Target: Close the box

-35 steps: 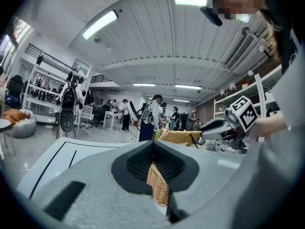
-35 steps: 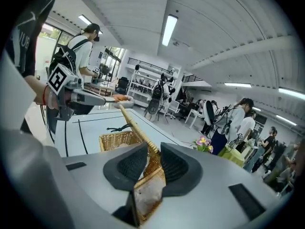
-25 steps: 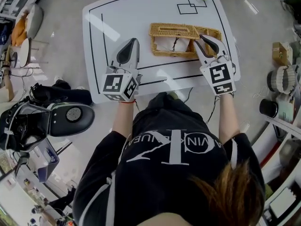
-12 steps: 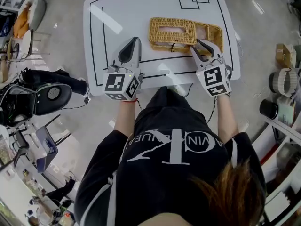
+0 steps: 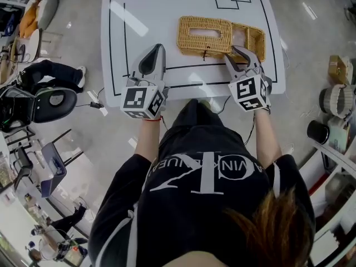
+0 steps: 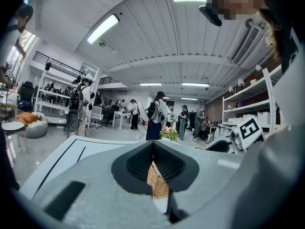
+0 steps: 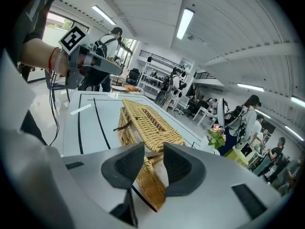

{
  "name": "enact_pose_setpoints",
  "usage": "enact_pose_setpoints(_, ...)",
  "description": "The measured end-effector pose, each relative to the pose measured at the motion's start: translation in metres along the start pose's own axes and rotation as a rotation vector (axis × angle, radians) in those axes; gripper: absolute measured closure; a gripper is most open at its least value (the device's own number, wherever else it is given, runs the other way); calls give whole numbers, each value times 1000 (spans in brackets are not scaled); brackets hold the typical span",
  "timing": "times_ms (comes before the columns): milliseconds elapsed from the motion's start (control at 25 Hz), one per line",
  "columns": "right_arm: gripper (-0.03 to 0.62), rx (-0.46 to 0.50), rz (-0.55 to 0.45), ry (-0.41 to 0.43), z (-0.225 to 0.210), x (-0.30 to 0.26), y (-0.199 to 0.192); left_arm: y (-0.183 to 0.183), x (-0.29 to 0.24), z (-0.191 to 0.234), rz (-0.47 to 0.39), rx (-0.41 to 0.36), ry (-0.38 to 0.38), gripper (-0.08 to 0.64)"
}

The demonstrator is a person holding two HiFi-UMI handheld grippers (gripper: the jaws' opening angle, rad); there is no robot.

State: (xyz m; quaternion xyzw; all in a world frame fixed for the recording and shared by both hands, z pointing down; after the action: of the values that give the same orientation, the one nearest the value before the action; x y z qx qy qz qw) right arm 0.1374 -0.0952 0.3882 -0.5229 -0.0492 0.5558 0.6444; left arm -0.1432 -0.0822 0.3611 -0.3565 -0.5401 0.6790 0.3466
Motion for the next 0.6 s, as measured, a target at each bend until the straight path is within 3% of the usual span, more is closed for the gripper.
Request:
enact_pose_setpoints(440,462,-20,25,38,4,-4,-6,-2,7,-3,8,0,23,549)
enact_pose_setpoints(600,492,-41,24,46,6,-1,-7,-2,5,-2,8,-1,23,549)
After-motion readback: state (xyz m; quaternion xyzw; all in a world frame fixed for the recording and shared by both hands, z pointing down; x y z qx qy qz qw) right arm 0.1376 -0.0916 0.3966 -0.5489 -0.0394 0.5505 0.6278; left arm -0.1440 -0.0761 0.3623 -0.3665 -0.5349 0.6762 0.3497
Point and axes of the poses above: the fingertips, and each gripper's own axes: x backward along the fingers, z to its left, y out of its top, the point moved 10 cm from there along x, backward along the fingers, and after that the axes turned 3 degrees about -y, right-handed, at the moved point
